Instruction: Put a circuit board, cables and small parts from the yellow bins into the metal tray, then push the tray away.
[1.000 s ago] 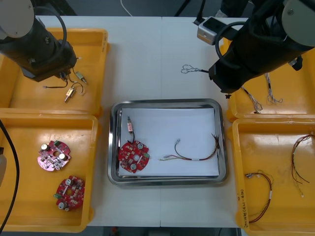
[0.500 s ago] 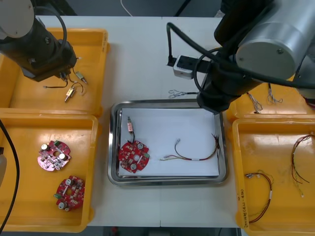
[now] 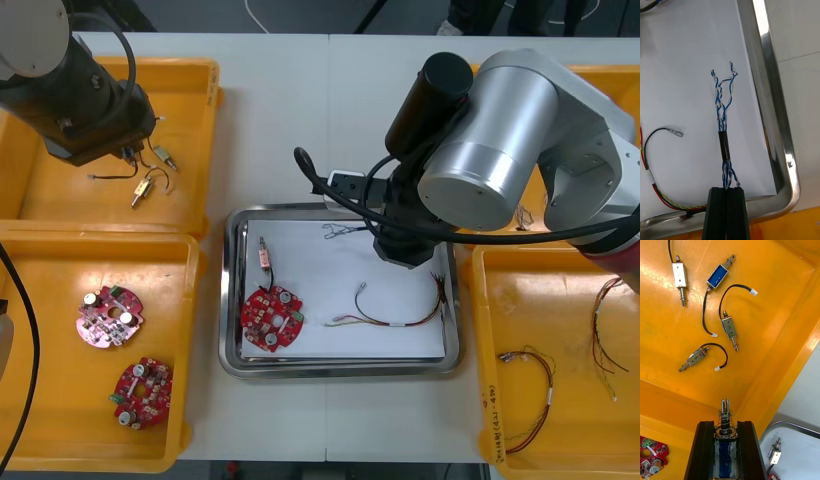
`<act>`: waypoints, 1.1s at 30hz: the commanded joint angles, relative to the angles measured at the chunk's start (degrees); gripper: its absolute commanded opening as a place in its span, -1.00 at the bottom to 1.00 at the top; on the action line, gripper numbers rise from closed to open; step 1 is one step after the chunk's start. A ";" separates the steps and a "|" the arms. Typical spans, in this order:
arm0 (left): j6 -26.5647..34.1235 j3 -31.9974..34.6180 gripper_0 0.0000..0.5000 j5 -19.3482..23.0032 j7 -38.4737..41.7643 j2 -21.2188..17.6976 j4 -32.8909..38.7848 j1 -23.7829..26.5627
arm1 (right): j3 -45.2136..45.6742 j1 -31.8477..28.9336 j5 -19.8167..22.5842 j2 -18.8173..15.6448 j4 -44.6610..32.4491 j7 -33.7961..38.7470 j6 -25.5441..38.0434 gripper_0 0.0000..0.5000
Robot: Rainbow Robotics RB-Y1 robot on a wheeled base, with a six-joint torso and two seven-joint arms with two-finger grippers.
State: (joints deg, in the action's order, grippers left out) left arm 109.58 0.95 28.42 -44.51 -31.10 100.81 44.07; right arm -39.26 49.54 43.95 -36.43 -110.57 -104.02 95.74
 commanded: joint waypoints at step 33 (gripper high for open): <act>0.42 0.81 -1.00 0.06 -5.59 0.51 2.29 -0.21 | -6.09 -0.32 -0.88 -1.10 11.17 -9.18 -9.17 1.00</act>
State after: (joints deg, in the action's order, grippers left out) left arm 109.58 0.95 28.42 -44.51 -31.09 100.83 44.07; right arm -46.06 49.41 41.90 -36.47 -98.38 -111.11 86.37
